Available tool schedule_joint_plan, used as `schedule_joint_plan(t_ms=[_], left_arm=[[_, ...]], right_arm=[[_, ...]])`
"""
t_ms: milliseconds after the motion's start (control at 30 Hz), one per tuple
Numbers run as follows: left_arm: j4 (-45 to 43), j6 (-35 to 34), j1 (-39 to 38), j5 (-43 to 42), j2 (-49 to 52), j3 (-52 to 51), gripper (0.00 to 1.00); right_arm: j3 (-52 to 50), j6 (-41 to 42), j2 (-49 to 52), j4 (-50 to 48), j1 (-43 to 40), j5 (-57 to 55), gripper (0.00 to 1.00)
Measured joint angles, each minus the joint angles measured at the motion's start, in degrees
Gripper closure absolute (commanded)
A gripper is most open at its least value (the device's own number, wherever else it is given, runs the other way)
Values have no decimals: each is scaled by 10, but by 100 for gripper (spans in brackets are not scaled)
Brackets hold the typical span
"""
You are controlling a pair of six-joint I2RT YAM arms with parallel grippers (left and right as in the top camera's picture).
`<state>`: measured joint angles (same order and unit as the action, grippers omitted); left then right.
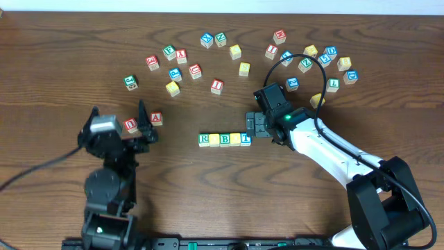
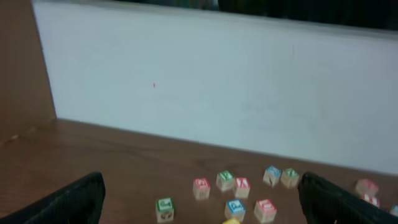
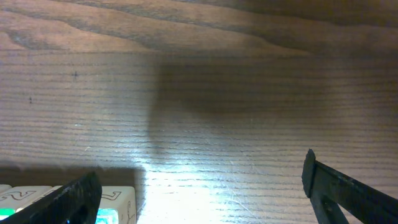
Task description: Spell out ROBOT
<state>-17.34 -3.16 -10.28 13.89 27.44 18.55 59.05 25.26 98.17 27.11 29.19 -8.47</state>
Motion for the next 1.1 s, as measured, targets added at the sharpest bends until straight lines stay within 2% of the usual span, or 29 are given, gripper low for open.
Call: schedule_joint_plan(t_ms=[167,500,767,933,1100], left_arm=[[-35,0,17,0,-83,-73,3],[-47,0,49,0,-230,-176,2],[25,0,61,-5,-269,-181,2],[161,0,61,-28,-269,-182,2],[185,0,61,-72,-268,-174,2]], right_arm=[[0,0,0,0,0,0,1],[0,0,0,0,0,-1,1],[0,0,0,0,0,-1,1],[0,0,0,0,0,-1,1],[0,0,0,0,0,-1,1]])
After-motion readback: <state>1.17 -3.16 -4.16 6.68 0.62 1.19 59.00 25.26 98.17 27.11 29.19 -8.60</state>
